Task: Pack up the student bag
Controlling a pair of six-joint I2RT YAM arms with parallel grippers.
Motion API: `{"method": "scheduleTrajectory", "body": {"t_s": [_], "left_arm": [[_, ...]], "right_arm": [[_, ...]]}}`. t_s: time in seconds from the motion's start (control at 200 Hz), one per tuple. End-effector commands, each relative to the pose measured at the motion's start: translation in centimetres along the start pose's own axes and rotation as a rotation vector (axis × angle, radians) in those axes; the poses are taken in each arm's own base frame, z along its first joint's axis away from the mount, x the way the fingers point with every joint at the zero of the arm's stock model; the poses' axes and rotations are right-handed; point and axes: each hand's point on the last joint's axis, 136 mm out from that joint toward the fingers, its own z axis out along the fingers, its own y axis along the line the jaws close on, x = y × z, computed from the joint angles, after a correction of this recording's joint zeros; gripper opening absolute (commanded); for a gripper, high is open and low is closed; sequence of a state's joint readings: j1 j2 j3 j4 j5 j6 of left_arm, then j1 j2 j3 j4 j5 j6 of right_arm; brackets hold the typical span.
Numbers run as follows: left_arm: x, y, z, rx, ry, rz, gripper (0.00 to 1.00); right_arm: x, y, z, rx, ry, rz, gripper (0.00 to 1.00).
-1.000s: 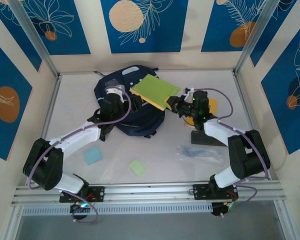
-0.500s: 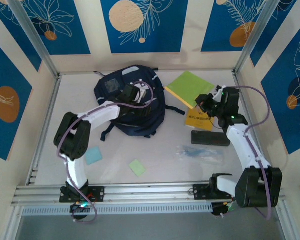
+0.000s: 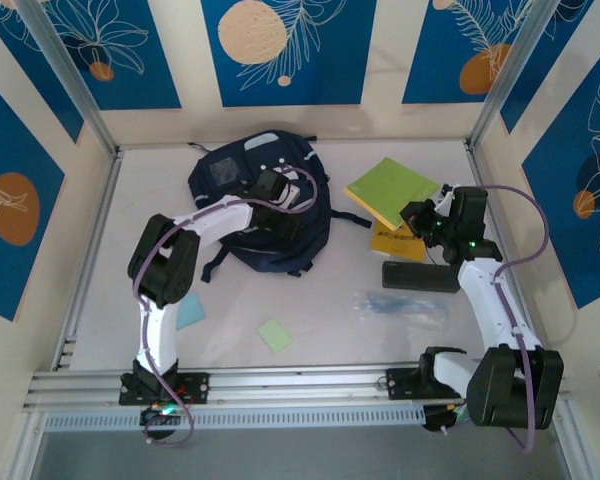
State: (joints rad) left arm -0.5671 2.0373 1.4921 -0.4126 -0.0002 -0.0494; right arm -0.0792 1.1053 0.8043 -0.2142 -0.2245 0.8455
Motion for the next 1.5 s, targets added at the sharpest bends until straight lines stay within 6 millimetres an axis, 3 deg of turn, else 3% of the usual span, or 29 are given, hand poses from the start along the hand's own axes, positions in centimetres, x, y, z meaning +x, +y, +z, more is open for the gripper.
{"method": "scheduleTrajectory", "body": {"t_s": [0.0,0.15,0.375,0.615,0.78,1.02,1.09,1.165,1.285,1.495], "left_arm": [[3.8,-2.4,-0.5,0.1,0.138,0.024,0.78],[2.9,-4.0,-2.8,0.185,0.1,0.015,0.79],[3.0,-4.4,-3.1,0.209,0.148,0.033,0.8],[2.3,-4.7,-5.8,0.189,0.118,0.062,0.81],[3.2,-3.7,-3.5,0.121,0.135,0.086,0.81],[4.9,-1.1,1.5,-0.017,0.214,0.11,0.76],[5.9,-0.5,2.5,-0.053,0.255,0.114,0.68],[6.5,0.0,2.8,-0.08,0.277,0.11,0.52],[5.7,0.5,1.7,-0.11,0.243,0.098,0.0],[-0.6,0.7,-4.7,-0.039,0.046,0.013,0.0]], "right_arm": [[-0.4,0.9,-0.3,-0.041,-0.018,-0.029,0.0],[-0.3,0.5,-0.1,-0.035,-0.017,-0.024,0.0],[0.0,0.3,-0.1,-0.035,-0.008,-0.024,0.0],[0.0,0.1,-0.4,-0.021,-0.021,-0.033,0.0],[0.2,0.0,-0.1,-0.03,-0.013,-0.024,0.0],[0.3,0.2,-0.4,-0.036,-0.011,-0.026,0.0],[0.3,0.2,-0.6,-0.037,-0.016,-0.032,0.0],[0.3,0.2,-0.9,-0.032,-0.024,-0.039,0.0],[0.1,0.2,-1.4,-0.029,-0.041,-0.043,0.0],[-0.4,0.4,-2.2,-0.035,-0.058,-0.047,0.0]]}}
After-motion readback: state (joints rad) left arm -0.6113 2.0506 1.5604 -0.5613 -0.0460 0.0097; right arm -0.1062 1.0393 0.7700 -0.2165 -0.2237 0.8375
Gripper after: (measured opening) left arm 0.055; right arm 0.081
